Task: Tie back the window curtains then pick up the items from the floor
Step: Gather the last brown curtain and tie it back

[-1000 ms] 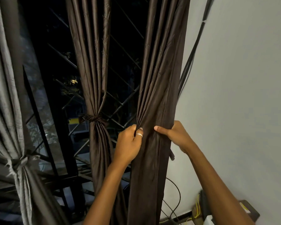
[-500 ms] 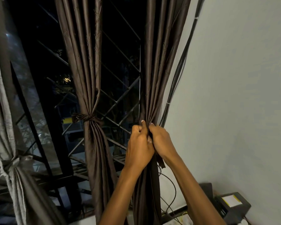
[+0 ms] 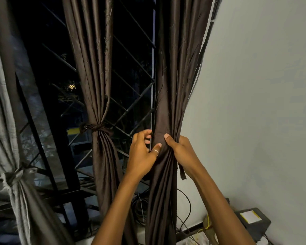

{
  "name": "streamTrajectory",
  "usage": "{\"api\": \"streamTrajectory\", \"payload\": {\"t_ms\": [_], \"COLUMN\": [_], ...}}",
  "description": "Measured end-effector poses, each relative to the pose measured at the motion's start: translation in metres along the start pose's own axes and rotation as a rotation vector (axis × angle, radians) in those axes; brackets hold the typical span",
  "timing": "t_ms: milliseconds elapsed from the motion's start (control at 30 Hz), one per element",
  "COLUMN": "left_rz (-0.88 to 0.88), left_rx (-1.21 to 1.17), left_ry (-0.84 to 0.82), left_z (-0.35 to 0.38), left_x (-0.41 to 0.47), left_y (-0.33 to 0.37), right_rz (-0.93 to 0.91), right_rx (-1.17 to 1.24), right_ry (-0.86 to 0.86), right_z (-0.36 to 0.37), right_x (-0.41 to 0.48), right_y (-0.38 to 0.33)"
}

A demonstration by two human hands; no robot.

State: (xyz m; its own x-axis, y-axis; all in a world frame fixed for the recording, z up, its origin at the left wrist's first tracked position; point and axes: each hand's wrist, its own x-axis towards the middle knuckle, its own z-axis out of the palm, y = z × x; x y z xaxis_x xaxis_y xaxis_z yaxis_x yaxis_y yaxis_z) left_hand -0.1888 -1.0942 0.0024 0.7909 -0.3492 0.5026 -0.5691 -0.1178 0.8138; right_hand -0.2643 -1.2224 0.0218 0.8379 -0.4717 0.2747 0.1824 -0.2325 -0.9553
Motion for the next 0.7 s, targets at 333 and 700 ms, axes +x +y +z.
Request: {"api": "streamTrajectory", "payload": {"t_ms": [333, 700], "left_rz": [-0.041, -0.002], "left_rx": [-0.056, -0.011], "left_ry": [-0.159, -0.187], "left_z": [-0.0023, 0.0014], "left_x": [0.0035, 0.0011], "left_y": [0.0060, 0.0051], "right_rz": [-0.064, -0.085], "right_rx": [-0.160, -0.483], "right_ry": [-0.030, 0.071], "right_z": [-0.0015, -0.0075], "right_x": [-0.0027, -0.0008], "right_y": [-0.0002, -0.0006]}}
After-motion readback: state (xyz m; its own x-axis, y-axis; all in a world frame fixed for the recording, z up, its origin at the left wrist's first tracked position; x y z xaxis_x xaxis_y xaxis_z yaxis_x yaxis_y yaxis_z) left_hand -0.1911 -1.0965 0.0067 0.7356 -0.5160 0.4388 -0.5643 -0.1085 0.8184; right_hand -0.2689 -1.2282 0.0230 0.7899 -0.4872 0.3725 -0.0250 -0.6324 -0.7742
